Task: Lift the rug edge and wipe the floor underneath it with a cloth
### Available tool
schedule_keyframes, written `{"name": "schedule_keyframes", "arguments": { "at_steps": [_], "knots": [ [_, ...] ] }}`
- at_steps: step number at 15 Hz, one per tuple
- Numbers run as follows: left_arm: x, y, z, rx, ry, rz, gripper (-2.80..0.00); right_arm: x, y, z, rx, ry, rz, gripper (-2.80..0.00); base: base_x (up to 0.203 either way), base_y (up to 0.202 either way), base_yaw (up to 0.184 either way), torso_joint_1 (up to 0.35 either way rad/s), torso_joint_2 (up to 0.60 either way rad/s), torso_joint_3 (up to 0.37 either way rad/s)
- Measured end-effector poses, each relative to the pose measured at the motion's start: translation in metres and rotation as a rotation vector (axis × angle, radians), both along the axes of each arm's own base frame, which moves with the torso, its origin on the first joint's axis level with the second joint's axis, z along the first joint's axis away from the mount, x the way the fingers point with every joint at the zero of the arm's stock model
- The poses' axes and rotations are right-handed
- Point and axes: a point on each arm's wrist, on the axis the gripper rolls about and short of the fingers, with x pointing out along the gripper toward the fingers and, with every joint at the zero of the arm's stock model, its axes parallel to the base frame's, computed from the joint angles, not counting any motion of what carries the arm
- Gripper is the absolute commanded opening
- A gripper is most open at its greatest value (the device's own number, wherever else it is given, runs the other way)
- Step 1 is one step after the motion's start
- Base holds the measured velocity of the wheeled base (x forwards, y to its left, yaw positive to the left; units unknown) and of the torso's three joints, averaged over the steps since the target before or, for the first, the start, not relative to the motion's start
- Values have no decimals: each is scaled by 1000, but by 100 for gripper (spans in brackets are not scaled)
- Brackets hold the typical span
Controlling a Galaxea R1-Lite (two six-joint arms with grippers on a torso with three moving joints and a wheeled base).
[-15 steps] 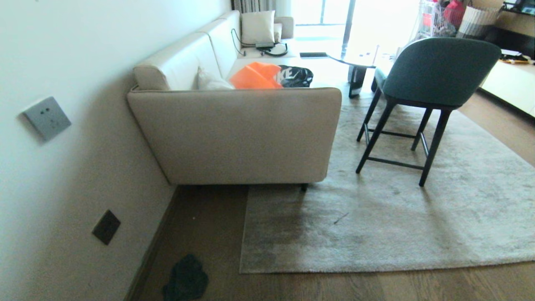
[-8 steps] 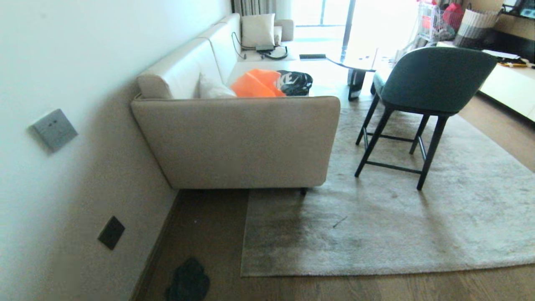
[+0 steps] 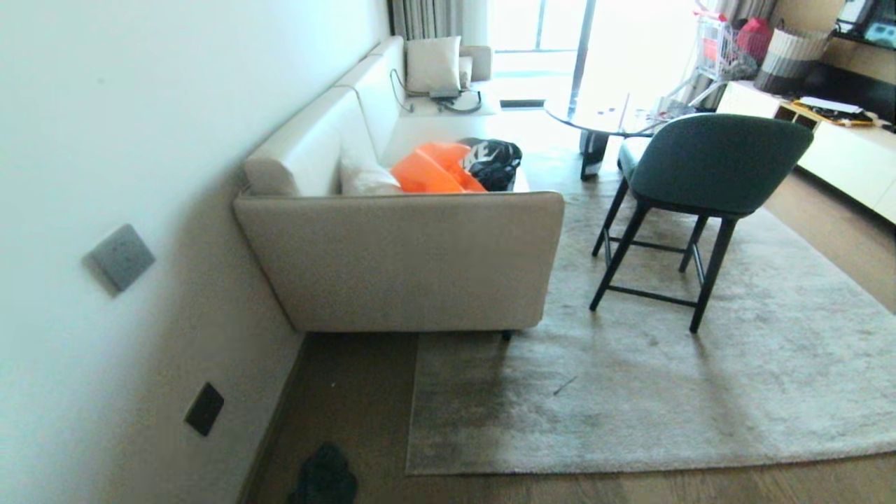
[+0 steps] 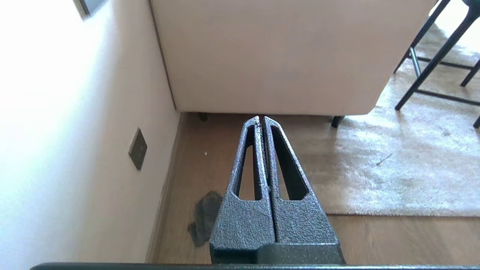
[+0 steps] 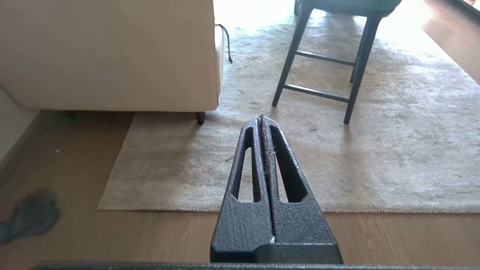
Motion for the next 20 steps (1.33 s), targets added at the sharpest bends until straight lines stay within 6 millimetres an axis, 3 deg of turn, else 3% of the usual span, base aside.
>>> {"name": "schedule_keyframes", "arguments": {
  "at_steps": [20],
  "knots": [
    [0,0,0,0,0,0,-280,0,0,0,0,1,0,-280,0,0,0,178,-520,-344]
  ]
}}
